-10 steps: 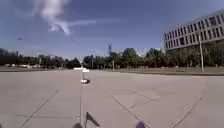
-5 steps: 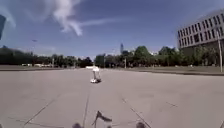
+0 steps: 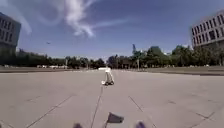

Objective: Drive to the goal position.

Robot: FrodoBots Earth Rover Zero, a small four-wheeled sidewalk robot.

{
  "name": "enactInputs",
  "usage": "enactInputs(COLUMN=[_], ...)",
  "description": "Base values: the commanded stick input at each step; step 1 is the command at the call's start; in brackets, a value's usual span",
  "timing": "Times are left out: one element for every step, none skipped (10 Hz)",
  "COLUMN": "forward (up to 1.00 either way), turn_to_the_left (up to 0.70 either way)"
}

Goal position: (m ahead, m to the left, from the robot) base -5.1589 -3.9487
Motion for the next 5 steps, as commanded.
enactInputs(forward=[0.70, 0.70, 0.70, 0.70, 0.70], turn_to_the_left=[0.12, 0.12, 0.12, 0.12, 0.12])
